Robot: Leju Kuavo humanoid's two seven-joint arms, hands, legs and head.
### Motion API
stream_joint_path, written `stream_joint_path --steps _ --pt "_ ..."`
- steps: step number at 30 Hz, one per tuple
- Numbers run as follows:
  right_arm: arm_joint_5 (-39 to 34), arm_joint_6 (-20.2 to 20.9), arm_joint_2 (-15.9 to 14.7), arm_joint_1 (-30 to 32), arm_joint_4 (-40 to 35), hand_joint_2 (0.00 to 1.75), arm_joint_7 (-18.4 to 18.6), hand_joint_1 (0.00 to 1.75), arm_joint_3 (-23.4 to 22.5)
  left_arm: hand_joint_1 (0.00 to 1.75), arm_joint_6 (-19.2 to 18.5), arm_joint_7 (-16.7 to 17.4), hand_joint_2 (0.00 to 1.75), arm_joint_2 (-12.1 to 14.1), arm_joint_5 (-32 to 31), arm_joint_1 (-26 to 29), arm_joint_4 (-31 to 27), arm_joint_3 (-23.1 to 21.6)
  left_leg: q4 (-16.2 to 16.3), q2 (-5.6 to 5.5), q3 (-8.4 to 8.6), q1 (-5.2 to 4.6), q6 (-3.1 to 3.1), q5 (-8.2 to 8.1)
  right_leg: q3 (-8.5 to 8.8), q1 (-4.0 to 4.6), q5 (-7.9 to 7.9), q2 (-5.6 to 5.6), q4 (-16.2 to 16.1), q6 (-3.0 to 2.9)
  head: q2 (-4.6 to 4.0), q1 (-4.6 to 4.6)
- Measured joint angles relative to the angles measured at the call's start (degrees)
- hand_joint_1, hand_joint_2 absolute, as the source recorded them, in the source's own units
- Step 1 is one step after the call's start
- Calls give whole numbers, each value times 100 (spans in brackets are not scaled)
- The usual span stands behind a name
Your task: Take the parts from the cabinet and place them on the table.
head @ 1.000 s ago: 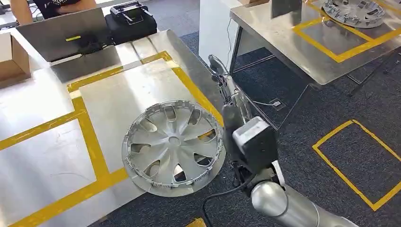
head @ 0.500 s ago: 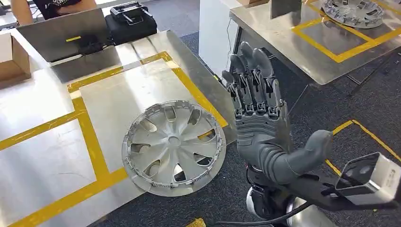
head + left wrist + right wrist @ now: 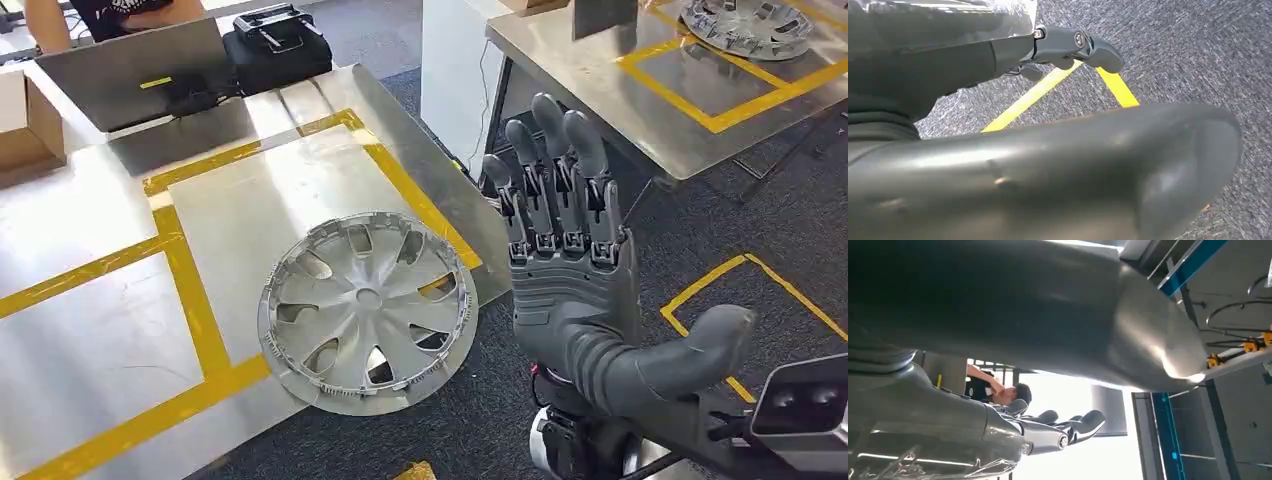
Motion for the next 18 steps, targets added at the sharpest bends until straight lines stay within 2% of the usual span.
stream_joint_path --steps 6,8,9,10,11,13,14,15,16,18 --pt "-9 17 2 6 2 0 7 0 13 0 -9 81 0 39 -20 -2 0 4 12 -3 2 -51 44 -20 4 -49 3 0 -15 41 0 -2" --pt "-15 22 2 6 2 0 18 0 13 0 -9 98 0 48 -22 -2 0 4 10 -4 4 -75 84 1 13 -71 25 1 -37 81 0 -4" --pt "-17 26 2 5 2 0 22 0 13 0 -9 105 0 46 -28 -7 0 2 -67 1 23 -53 125 37 22 -62 26 4 -39 106 0 -5" --pt "-26 28 0 13 4 0 24 0 9 0 -9 111 0 44 -35 -12 0 2 -125 19 68 -12 147 72 20 -66 -46 2 -9 115 0 2" --pt "-31 31 0 3 4 0 24 0 7 0 -7 116 0 46 -35 -17 0 2 -155 23 94 -6 169 84 -55 -60 -208 -7 186 131 0 20" --pt "-35 33 0 26 7 0 28 0 4 0 -7 120 0 44 -35 -19 0 2 -152 28 95 -2 181 81 -457 -92 -653 -7 1059 159 0 55" --pt "-46 33 0 35 7 0 28 0 7 0 -7 120 0 44 -35 -15 0 2 -150 31 93 -2 180 81 -650 -99 -788 -8 1451 173 0 55" --pt "-48 33 0 36 7 0 28 0 7 0 -7 127 0 46 -35 -13 0 2 -143 34 91 -2 178 82 -770 -105 -826 -8 1698 183 0 59" --pt "-48 33 0 36 9 0 28 0 7 0 -7 133 0 46 -35 -12 0 2 -137 34 95 0 174 79 -751 -117 -702 -9 1668 194 0 59" --pt "-52 33 0 32 9 0 33 0 5 0 -7 135 0 44 -35 -14 0 2 -111 30 96 13 137 63 -416 -149 -226 -11 979 214 0 61"
